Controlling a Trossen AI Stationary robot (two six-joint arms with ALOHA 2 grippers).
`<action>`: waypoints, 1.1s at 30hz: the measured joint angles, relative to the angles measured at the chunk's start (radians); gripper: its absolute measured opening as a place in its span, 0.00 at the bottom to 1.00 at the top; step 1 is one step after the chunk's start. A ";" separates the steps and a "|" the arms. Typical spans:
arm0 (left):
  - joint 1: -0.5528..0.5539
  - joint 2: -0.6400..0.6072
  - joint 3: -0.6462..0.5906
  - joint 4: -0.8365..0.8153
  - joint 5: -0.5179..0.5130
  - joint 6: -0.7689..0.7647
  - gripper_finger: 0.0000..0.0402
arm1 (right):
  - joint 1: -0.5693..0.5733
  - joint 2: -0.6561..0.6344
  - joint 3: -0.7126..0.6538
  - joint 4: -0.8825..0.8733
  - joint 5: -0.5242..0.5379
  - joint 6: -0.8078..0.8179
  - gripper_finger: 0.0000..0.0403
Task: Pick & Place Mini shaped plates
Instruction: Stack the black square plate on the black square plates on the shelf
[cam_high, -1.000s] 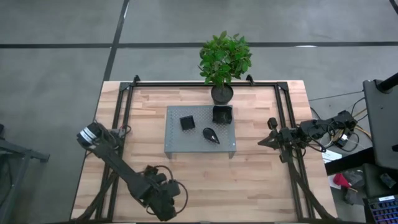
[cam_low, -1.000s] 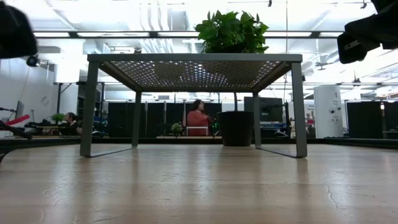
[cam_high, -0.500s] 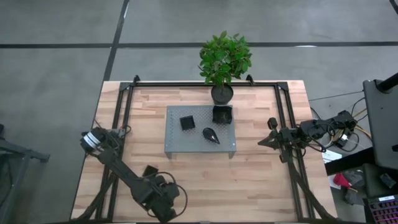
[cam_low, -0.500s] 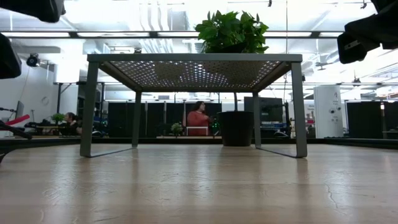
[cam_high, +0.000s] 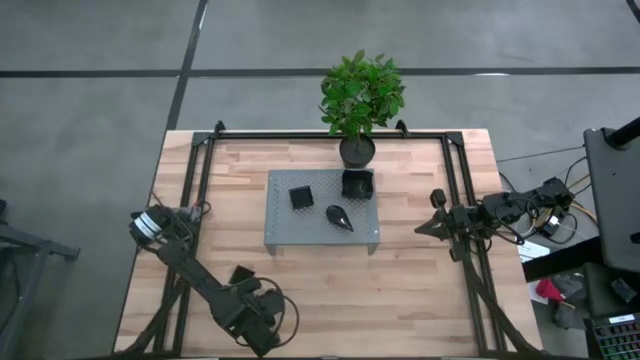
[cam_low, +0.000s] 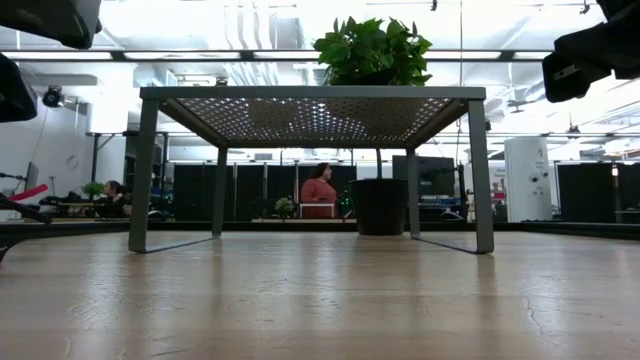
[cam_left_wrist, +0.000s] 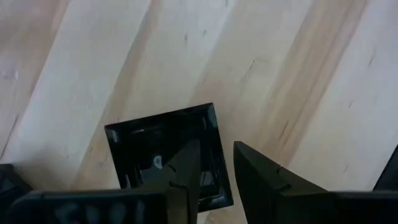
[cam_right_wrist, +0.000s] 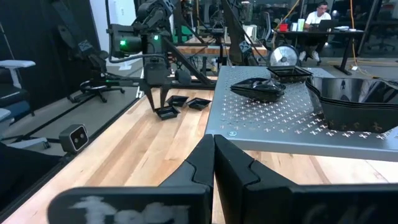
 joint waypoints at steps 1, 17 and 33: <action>0.000 0.000 0.000 0.000 -0.004 0.001 0.22 | 0.000 0.000 0.000 0.000 0.000 0.001 0.02; 0.000 0.053 -0.001 0.043 0.014 0.000 0.22 | 0.000 0.000 0.000 0.000 0.000 -0.001 0.02; 0.000 0.053 0.009 0.040 0.034 0.022 0.03 | 0.000 0.000 0.000 0.000 0.000 0.001 0.02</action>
